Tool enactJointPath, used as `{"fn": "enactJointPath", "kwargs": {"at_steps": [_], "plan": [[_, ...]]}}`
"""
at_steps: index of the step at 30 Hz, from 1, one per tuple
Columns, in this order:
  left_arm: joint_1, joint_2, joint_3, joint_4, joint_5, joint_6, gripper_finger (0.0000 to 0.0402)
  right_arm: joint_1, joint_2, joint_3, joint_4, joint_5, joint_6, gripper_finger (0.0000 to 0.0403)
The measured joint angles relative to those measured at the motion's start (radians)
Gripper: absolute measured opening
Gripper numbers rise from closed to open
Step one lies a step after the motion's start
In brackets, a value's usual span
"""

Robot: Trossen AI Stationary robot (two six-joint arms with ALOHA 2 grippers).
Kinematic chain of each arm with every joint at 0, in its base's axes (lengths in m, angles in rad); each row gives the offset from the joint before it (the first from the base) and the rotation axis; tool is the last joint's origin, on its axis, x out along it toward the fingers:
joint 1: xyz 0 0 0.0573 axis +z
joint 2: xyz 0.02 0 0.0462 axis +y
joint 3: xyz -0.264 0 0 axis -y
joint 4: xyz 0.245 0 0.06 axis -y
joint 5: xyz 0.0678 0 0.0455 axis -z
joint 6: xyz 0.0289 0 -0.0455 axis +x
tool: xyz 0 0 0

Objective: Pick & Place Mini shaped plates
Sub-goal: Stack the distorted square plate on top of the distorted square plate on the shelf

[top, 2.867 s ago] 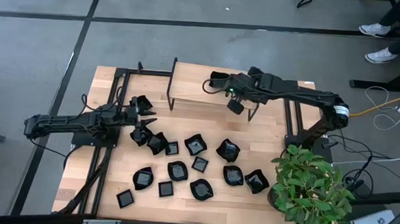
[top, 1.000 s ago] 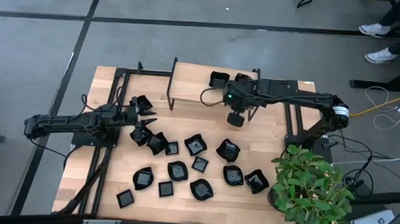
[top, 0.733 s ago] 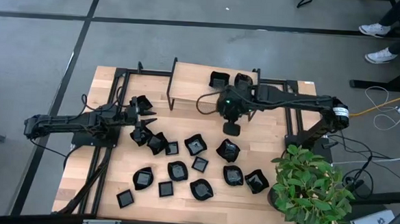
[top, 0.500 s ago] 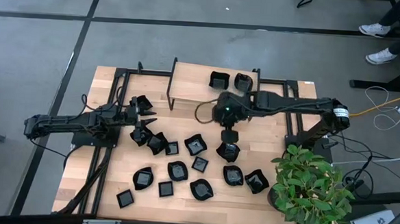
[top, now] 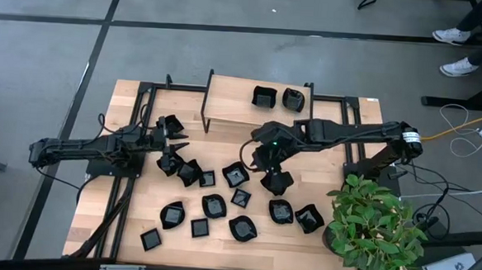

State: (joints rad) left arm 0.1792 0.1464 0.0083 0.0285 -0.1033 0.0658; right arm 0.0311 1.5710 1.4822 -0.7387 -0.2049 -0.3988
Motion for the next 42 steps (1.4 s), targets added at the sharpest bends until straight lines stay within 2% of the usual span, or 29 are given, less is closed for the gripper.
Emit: {"fn": "enactJointPath", "kwargs": {"at_steps": [9, 12, 15, 18, 25, 29, 42], "plan": [[0.0, 0.0, 0.0, 0.0, 0.0, 0.0, 0.0104, 0.0, 0.078, 0.0, 0.007, -0.025, 0.001, 0.016], [0.0, 0.0, 0.0, 0.0, 0.0, 0.0, 0.0104, 0.003, 0.117, 0.0, 0.009, -0.101, -0.003, 0.0167], [0.0, 0.0, 0.0, 0.0, 0.0, 0.0, 0.0104, 0.026, 0.144, 0.0, 0.03, -0.16, -0.006, 0.0167], [0.0, 0.0, 0.0, 0.0, 0.0, 0.0, 0.0104, 0.061, 0.169, 0.0, 0.047, -0.162, -0.01, 0.0163], [0.0, 0.0, 0.0, 0.0, 0.0, 0.0, 0.0104, 0.147, 0.214, 0.0, 0.078, -0.151, -0.054, 0.0153], [0.0, 0.0, 0.0, 0.0, 0.0, 0.0, 0.0104, 0.178, 0.223, 0.0, 0.081, -0.093, -0.056, 0.0151], [0.0, 0.0, 0.0, 0.0, 0.0, 0.0, 0.0104, 0.189, 0.261, 0.0, 0.092, -0.075, -0.055, 0.0151]]}}
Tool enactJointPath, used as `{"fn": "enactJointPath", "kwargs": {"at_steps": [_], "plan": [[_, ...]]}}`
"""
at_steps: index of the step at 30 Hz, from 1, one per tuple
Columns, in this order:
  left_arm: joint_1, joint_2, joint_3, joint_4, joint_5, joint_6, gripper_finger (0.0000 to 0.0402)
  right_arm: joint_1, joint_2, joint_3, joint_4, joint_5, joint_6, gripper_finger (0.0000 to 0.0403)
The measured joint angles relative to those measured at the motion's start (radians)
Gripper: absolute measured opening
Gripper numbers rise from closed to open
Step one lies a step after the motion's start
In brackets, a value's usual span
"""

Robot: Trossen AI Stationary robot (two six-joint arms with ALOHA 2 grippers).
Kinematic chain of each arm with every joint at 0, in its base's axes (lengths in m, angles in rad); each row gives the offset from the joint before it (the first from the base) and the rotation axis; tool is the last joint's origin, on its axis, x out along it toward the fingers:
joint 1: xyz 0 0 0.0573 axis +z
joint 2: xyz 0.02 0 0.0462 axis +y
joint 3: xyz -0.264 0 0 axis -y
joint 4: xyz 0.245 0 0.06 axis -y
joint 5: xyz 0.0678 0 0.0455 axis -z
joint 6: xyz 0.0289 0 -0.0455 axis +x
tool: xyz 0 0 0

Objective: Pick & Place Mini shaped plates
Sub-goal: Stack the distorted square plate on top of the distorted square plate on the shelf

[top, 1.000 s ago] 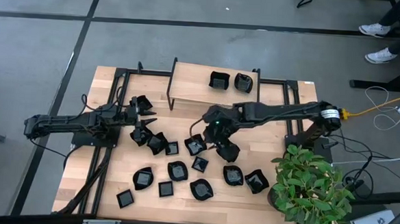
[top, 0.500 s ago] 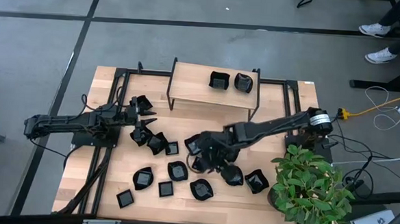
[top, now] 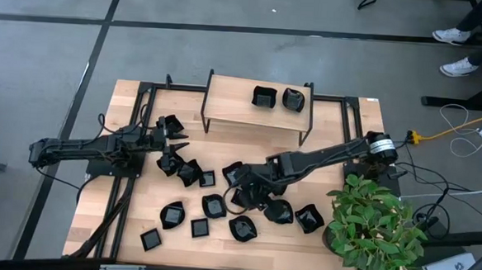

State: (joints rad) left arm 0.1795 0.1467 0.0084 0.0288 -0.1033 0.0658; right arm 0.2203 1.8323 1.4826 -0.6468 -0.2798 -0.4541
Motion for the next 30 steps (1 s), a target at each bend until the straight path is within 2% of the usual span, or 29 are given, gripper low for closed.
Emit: {"fn": "enactJointPath", "kwargs": {"at_steps": [5, 11, 18, 30], "plan": [[0.0, 0.0, 0.0, 0.0, 0.0, 0.0, 0.0104, 0.0, 0.047, 0.0, 0.009, 0.016, 0.0, 0.0151], [0.0, 0.0, 0.0, 0.0, 0.0, 0.0, 0.0104, -0.002, 0.114, 0.0, 0.043, 0.173, -0.001, 0.0151], [0.0, 0.0, 0.0, 0.0, 0.0, 0.0, 0.0104, -0.018, 0.177, 0.0, 0.061, 0.288, -0.039, 0.0151], [0.0, 0.0, 0.0, 0.0, 0.0, 0.0, 0.0104, -0.072, 0.178, 0.0, 0.115, 0.288, -0.051, 0.0151]]}}
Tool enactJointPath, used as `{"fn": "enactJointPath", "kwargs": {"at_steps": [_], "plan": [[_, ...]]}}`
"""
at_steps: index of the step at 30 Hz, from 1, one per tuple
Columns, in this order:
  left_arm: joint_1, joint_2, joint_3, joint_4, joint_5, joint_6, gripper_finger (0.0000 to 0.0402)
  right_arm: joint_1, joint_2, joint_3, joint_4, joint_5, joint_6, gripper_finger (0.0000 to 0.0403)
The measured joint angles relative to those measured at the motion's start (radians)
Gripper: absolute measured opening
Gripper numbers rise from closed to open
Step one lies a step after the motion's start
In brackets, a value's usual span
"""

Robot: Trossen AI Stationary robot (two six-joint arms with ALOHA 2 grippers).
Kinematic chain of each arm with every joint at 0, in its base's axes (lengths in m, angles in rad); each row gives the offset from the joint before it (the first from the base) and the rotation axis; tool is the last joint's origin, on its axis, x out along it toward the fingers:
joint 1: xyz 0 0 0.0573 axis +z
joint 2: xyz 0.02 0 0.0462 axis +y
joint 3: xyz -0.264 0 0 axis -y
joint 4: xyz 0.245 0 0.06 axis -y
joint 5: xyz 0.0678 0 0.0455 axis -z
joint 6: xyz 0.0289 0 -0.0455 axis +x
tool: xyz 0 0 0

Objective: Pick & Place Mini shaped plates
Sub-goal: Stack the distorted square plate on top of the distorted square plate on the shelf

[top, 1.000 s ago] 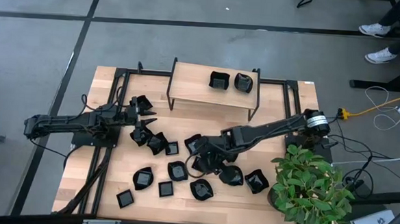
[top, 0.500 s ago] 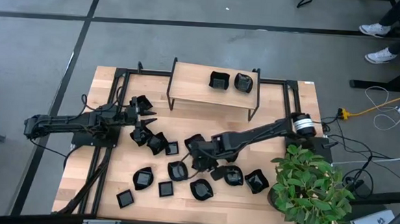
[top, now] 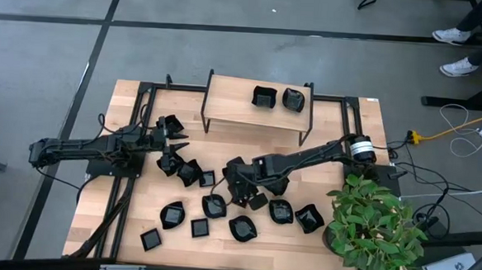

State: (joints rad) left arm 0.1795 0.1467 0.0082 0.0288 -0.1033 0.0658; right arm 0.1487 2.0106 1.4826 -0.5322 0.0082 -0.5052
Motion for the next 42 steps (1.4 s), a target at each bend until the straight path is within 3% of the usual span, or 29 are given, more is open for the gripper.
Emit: {"fn": "enactJointPath", "kwargs": {"at_steps": [28, 32, 40, 42], "plan": [[0.0, 0.0, 0.0, 0.0, 0.0, 0.0, 0.0104, -0.041, 0.066, -0.002, -0.036, 0.0, 0.027, 0.0149], [0.0, 0.0, 0.0, 0.0, 0.0, 0.0, 0.0104, -0.041, 0.063, -0.001, -0.032, 0.0, 0.027, 0.0122], [0.0, 0.0, 0.0, 0.0, 0.0, 0.0, 0.0104, -0.041, 0.056, -0.001, -0.042, 0.004, 0.029, 0.0016], [0.0, 0.0, 0.0, 0.0, 0.0, 0.0, 0.0104, -0.042, 0.056, 0.0, -0.046, 0.003, 0.03, 0.0008]]}}
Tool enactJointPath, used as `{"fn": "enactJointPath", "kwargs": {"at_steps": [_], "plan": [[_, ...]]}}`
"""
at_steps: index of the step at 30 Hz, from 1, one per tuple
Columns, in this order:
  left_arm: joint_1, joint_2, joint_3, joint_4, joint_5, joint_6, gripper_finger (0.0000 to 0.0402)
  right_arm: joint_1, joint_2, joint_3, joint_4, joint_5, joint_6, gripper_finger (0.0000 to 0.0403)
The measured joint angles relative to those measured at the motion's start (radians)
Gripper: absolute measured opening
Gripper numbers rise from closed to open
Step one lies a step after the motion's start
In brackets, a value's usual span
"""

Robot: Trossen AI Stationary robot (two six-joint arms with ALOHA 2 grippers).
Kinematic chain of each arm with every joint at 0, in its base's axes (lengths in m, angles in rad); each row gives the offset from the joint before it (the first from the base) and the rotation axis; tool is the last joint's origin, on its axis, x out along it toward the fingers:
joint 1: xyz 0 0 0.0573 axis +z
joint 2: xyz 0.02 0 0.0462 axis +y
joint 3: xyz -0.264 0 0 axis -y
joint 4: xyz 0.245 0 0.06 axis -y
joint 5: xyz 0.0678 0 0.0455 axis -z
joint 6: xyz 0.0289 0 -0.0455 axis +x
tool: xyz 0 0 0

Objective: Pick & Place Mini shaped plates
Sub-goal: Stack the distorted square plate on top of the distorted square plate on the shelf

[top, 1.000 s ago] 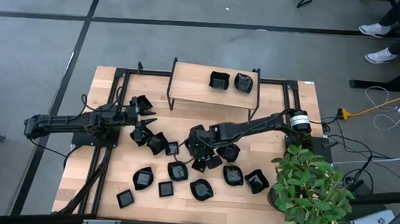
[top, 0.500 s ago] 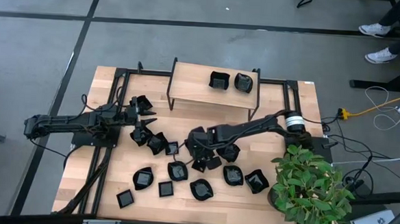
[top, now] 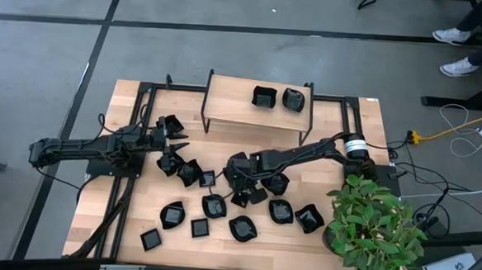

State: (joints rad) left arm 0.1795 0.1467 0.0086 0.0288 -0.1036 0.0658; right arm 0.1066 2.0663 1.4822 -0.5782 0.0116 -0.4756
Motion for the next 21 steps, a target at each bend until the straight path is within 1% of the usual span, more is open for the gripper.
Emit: {"fn": "enactJointPath", "kwargs": {"at_steps": [3, 7, 14, 21], "plan": [[0.0, 0.0, 0.0, 0.0, 0.0, 0.0, 0.0104, -0.005, 0.0, 0.013, -0.034, -0.001, 0.019, 0.0012], [0.0, 0.0, 0.0, 0.0, 0.0, 0.0, 0.0104, -0.02, -0.001, 0.05, -0.102, -0.004, 0.03, 0.0005], [0.0, 0.0, 0.0, 0.0, 0.0, 0.0, 0.0104, -0.05, -0.001, 0.137, -0.212, -0.008, 0.035, 0.0004], [0.0, 0.0, 0.0, 0.0, 0.0, 0.0, 0.0104, -0.077, -0.002, 0.247, -0.327, -0.094, 0.038, 0.0003]]}}
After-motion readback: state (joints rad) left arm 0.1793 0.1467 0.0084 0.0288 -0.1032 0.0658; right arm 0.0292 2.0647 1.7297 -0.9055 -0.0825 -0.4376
